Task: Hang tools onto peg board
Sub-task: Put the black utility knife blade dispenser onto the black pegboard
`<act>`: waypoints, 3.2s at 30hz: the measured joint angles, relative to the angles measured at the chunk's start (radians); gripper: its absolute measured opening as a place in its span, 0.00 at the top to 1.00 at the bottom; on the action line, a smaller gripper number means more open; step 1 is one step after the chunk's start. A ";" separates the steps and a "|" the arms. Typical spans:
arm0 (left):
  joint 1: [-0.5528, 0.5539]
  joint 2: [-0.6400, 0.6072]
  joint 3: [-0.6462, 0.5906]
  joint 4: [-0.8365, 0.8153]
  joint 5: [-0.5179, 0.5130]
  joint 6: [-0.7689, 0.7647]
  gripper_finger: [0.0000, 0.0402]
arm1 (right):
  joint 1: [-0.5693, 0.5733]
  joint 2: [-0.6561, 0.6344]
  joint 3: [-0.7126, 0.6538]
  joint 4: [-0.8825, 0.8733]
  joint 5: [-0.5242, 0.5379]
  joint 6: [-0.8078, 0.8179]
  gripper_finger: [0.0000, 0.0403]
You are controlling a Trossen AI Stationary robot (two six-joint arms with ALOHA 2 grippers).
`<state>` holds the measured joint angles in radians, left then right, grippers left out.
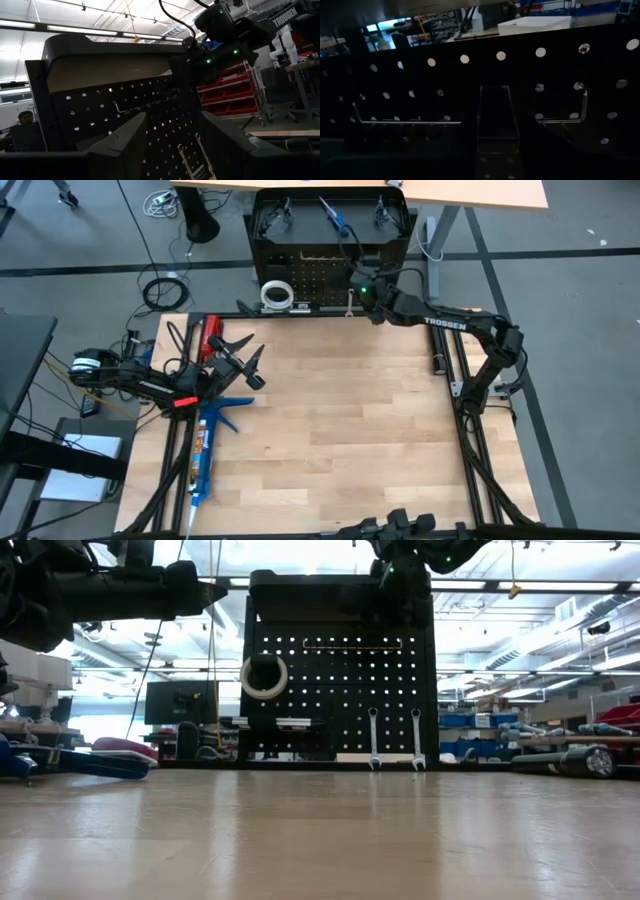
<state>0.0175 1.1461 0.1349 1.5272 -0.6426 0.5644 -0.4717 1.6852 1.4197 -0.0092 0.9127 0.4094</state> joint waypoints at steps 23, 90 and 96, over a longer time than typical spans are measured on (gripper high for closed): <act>0.000 0.000 0.000 -0.004 0.021 0.006 0.52 | -0.029 -0.069 0.000 -0.178 -0.099 0.131 0.71; 0.000 0.000 0.000 -0.065 0.011 0.035 0.52 | -0.037 -0.069 0.000 -0.124 -0.182 0.037 0.68; 0.000 0.000 0.000 -0.064 0.011 0.034 0.52 | -0.038 -0.069 0.000 -0.124 -0.184 0.032 0.67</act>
<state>0.0176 1.1461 0.1345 1.4628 -0.6315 0.5987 -0.5102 1.6157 1.4193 -0.1337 0.7284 0.4412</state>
